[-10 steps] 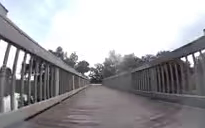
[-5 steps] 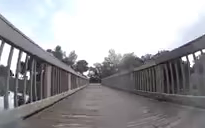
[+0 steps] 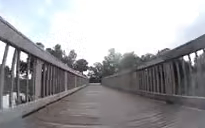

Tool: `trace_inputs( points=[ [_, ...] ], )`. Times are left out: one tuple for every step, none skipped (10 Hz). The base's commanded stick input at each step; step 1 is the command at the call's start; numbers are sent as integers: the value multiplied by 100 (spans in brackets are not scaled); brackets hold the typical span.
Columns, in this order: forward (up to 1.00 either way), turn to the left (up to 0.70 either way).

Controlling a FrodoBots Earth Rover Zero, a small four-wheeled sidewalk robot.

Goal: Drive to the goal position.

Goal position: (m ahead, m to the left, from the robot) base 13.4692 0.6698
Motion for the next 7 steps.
trace_inputs(
  points=[
    [70, 0],
    [70, 0],
    [70, 0],
    [70, 0],
    [70, 15],
    [70, 35],
    [70, 30]
  ],
)
